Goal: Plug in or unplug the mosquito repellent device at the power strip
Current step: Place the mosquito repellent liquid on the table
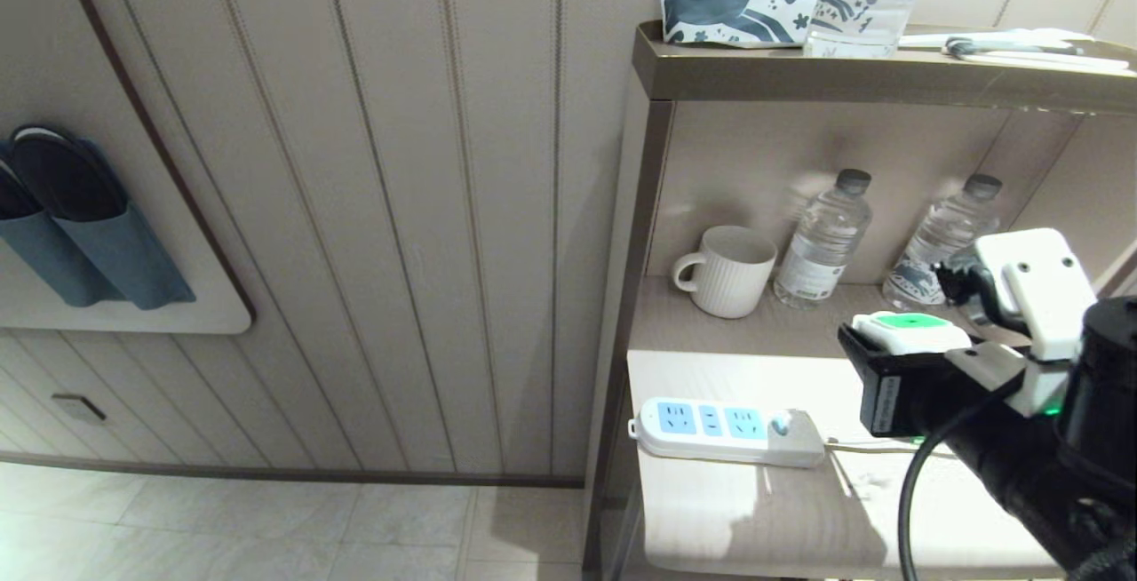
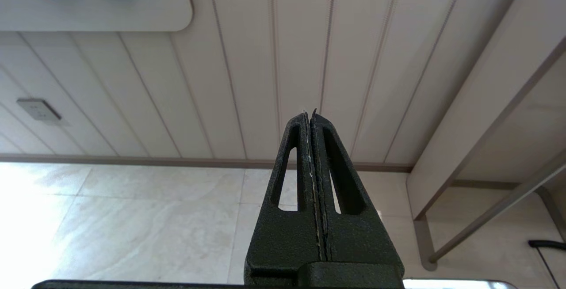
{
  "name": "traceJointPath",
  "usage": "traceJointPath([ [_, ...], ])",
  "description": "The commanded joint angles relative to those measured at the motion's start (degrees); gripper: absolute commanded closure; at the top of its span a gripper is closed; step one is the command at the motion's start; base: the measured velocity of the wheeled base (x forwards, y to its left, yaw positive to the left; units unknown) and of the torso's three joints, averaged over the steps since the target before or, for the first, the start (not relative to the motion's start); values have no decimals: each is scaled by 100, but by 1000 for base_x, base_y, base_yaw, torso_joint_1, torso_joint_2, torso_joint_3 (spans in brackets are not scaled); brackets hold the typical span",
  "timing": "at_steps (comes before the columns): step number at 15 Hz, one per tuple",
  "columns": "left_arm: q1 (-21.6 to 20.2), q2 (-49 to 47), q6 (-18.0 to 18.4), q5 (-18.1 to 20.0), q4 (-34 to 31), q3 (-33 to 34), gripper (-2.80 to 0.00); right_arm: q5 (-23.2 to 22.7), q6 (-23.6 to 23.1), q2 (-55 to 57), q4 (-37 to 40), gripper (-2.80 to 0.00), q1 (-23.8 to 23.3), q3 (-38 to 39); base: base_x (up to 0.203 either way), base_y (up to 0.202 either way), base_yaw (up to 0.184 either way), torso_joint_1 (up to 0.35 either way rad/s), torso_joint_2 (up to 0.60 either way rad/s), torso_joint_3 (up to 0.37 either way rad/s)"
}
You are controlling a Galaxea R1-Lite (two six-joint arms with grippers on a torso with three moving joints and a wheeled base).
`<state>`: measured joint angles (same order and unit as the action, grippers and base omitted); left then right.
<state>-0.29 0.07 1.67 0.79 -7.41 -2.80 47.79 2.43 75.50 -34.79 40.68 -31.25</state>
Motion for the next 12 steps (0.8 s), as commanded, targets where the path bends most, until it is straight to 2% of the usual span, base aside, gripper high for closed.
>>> traceJointPath([
  [1, 3, -7, 0, 0, -6, -1, 0, 188, -10, 519, -888, 0, 4, 230, 0, 0, 0, 0, 0, 0],
  [3, 3, -7, -9, 0, -6, -1, 0, 407, -23, 808, -1540, 0, 80, 418, 0, 0, 0, 0, 0, 0],
  [5, 2, -7, -9, 0, -6, -1, 0, 477, -27, 911, -1751, 0, 84, 447, 0, 0, 0, 0, 0, 0],
  [8, -6, -7, -9, 0, -6, -1, 0, 664, -289, 1499, -2709, 0, 100, 458, 0, 0, 0, 0, 0, 0],
  [12, 3, -7, -9, 0, -6, -1, 0, 672, -398, 1918, -3147, 0, 115, 404, 0, 0, 0, 0, 0, 0],
])
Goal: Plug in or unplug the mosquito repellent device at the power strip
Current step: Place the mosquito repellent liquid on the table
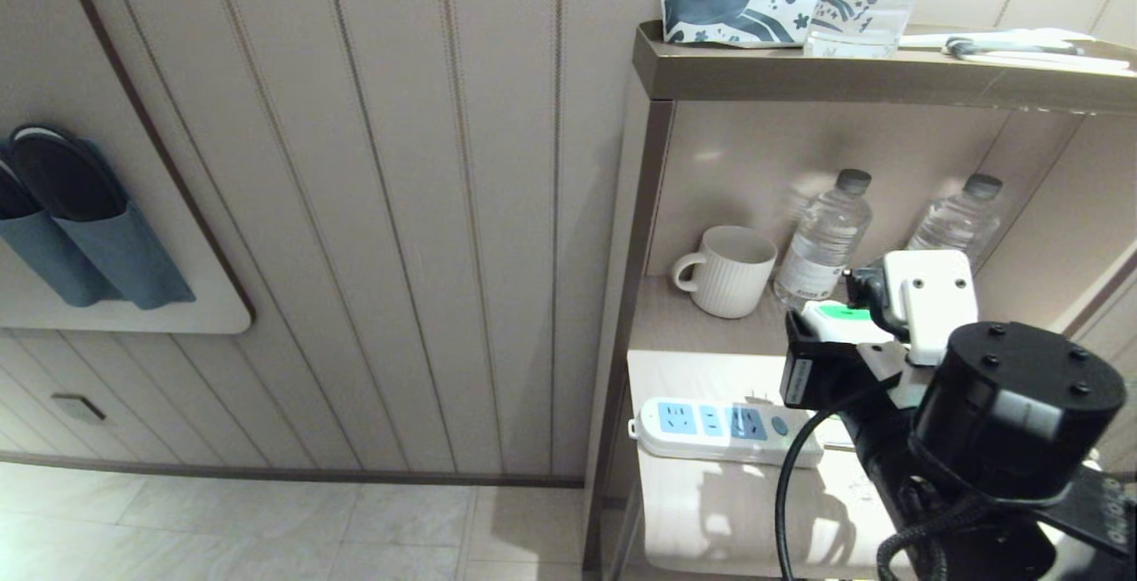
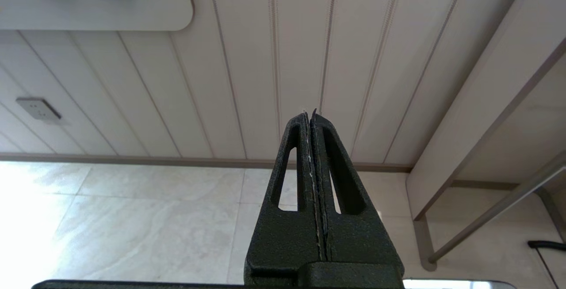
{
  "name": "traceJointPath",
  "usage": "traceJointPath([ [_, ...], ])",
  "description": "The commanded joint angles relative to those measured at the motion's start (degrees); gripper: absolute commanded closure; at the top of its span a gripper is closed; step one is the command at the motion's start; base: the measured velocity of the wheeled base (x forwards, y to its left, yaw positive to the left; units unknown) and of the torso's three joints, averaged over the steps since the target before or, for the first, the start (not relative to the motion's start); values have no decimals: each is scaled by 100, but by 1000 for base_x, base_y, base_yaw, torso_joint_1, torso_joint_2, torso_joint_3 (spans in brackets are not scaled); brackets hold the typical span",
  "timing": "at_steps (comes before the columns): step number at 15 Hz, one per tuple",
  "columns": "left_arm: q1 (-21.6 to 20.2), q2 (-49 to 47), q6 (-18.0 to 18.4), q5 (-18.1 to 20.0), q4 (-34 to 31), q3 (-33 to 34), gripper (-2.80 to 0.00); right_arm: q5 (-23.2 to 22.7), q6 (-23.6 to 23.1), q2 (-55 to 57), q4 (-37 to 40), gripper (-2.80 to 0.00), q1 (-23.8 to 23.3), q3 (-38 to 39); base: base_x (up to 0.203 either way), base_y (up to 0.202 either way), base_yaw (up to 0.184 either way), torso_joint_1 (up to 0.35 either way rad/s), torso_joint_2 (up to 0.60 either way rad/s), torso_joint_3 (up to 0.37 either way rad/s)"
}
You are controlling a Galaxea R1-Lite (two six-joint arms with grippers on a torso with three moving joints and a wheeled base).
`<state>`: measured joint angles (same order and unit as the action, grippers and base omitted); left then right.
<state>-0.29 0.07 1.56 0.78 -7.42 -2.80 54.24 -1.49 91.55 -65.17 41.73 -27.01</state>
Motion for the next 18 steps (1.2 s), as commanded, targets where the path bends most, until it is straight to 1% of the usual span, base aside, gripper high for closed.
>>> traceJointPath([
  [1, 3, -7, 2, 1, -5, -1, 0, 31, -50, 521, -303, 0, 37, -54, 0, 0, 0, 0, 0, 0],
  [7, 3, -7, 2, 1, -5, -1, 0, 326, -441, 1432, -1156, 0, 455, -441, 0, 0, 0, 0, 0, 0],
  [9, -6, -7, 2, 1, -5, -1, 0, 350, -469, 1632, -1356, 0, 449, -516, 0, 0, 0, 0, 0, 0],
  [10, 3, -7, 2, 1, -5, -1, 0, 361, -492, 1972, -1512, 0, 426, -600, 0, 0, 0, 0, 0, 0],
  [12, -6, -7, 2, 1, -5, -1, 0, 382, -617, 2432, -1780, 0, 322, -952, 0, 0, 0, 0, 0, 0],
  [13, -6, -7, 2, 1, -5, -1, 0, 378, -675, 2516, -1813, 0, 294, -1068, 0, 0, 0, 0, 0, 0],
  [16, 3, -7, 2, 1, -5, -1, 0, 379, -682, 2544, -1827, 0, 284, -1104, 0, 0, 0, 0, 0, 0],
  [18, 2, -7, 2, 1, -5, -1, 0, 385, -694, 2780, -1858, 0, 238, -1457, 0, 0, 0, 0, 0, 0],
])
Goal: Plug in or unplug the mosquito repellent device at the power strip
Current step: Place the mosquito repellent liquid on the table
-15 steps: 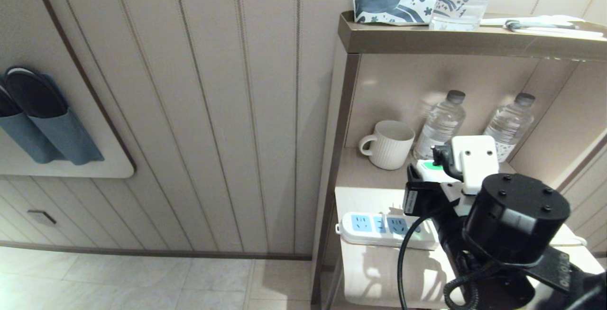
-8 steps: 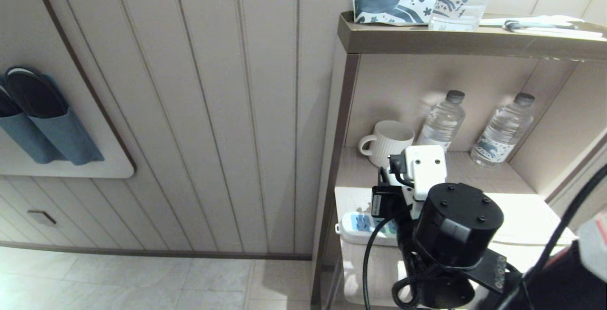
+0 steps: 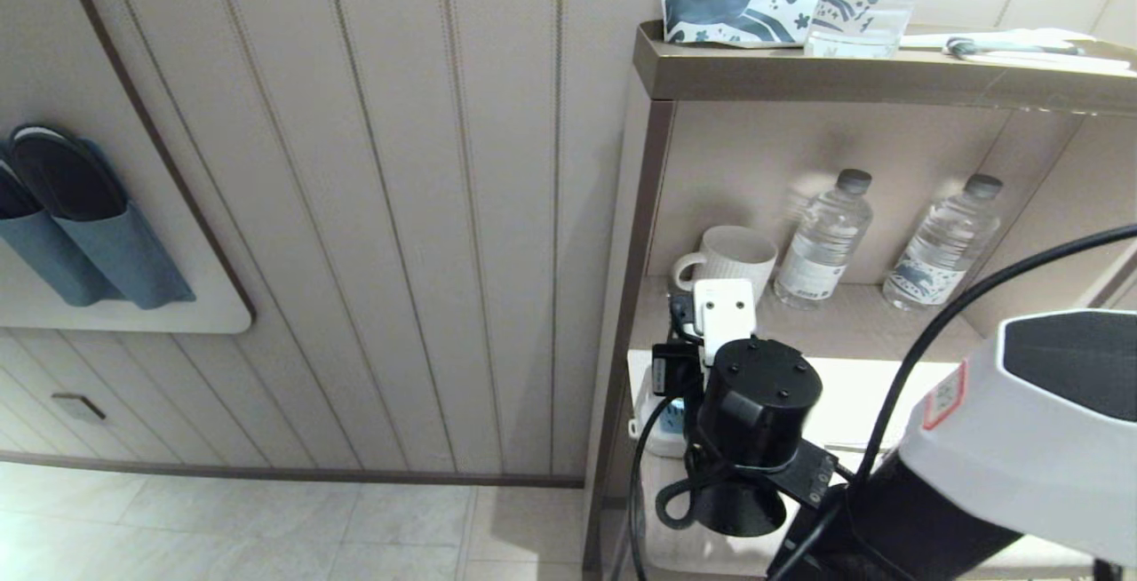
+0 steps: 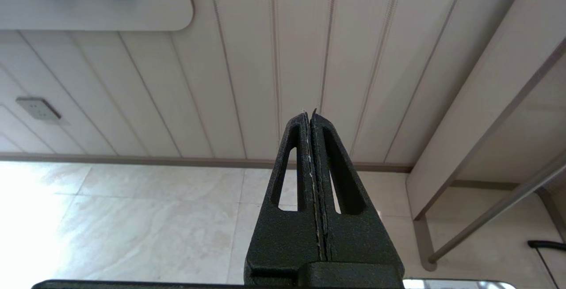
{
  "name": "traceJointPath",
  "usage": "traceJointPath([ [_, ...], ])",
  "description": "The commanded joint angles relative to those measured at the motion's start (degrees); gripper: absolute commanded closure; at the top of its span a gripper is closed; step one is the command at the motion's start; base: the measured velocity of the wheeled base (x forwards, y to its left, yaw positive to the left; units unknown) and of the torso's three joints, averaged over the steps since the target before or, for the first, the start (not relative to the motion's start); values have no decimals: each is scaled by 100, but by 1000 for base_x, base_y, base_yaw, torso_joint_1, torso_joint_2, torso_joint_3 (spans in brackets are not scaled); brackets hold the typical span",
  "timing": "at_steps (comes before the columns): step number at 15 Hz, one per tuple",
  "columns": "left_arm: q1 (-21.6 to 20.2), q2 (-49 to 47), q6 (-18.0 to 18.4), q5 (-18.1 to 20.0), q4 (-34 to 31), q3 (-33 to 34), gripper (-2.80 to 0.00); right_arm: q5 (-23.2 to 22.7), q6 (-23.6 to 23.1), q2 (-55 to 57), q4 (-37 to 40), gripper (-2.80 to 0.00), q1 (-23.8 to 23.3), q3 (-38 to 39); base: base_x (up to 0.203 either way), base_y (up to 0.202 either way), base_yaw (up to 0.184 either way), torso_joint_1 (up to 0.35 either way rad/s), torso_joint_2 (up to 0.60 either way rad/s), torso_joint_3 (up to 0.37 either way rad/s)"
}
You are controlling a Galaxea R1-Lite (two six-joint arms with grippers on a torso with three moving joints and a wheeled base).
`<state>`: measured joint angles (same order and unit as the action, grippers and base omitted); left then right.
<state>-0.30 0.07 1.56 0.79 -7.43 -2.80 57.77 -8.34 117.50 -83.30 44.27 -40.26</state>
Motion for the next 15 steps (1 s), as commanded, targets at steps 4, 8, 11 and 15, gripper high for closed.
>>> traceJointPath([
  [4, -5, -7, 2, 0, -4, -1, 0, 32, -10, 177, -160, 0, -85, -96, 0, 0, 0, 0, 0, 0],
  [8, -5, -7, 2, 0, -4, -1, 0, 32, -10, 204, -222, 0, -85, -79, 0, 0, 0, 0, 0, 0],
  [11, 4, -7, 2, 0, -4, -1, 0, 32, -10, 248, -303, 0, -13, -6, 0, 0, 0, 0, 0, 0],
  [15, -5, -7, 2, 0, -4, -1, 0, 38, -10, 294, -423, 0, 50, 81, 0, 0, 0, 0, 0, 0],
])
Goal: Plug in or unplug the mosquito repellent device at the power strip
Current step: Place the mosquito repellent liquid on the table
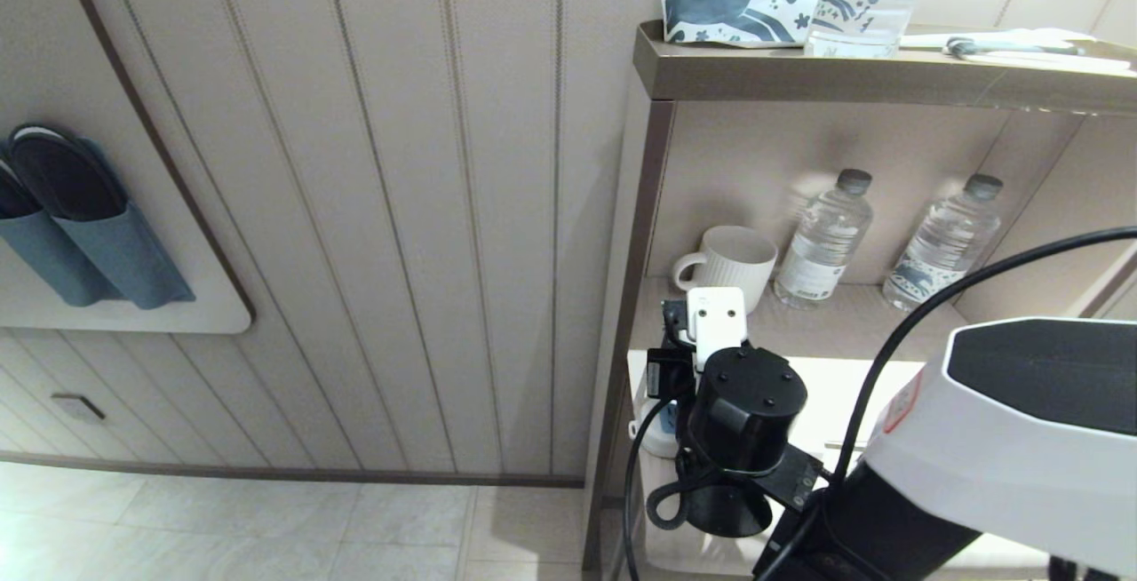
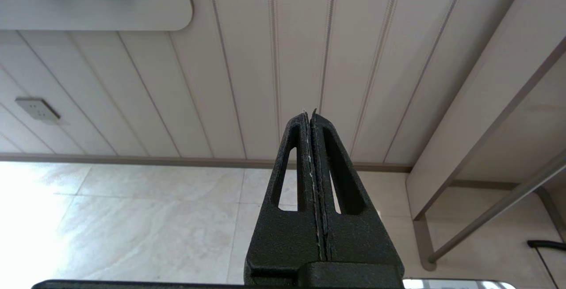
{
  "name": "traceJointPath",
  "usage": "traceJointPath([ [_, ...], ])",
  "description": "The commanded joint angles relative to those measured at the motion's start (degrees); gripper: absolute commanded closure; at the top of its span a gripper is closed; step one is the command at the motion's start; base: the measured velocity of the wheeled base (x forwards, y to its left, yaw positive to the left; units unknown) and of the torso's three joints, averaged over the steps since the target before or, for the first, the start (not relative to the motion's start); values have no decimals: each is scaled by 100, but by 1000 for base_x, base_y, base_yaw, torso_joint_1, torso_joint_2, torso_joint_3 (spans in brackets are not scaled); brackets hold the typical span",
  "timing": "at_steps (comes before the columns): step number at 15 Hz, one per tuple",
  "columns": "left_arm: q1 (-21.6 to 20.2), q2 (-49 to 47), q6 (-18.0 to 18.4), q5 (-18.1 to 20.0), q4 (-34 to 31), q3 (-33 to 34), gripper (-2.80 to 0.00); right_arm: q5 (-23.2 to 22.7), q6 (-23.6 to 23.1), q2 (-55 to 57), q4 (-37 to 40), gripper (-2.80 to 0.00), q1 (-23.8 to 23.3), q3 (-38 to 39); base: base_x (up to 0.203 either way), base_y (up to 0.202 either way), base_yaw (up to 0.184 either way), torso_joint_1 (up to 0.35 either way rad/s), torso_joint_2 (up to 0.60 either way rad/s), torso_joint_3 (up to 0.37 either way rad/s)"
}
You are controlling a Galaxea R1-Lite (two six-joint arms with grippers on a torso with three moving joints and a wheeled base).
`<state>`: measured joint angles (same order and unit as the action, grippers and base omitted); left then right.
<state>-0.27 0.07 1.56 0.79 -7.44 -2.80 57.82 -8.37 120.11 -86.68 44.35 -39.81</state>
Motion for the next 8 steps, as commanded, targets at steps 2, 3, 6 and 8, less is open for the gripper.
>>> traceJointPath([
  [2, -6, -7, 2, 0, -3, -1, 0, 36, -6, 59, -154, 0, 77, 72, 0, 0, 0, 0, 0, 0],
  [3, 0, -7, 2, 0, -3, -1, 0, 36, -6, 74, -178, 0, 83, 80, 0, 0, 0, 0, 0, 0],
  [6, -8, -7, 2, 0, -3, -1, 0, 36, -6, 47, -218, 0, 83, 96, 0, 0, 0, 0, 0, 0],
  [8, 0, -7, 2, 0, -3, -1, 0, 36, -24, -91, -205, 0, 60, 56, 0, 0, 0, 0, 0, 0],
])
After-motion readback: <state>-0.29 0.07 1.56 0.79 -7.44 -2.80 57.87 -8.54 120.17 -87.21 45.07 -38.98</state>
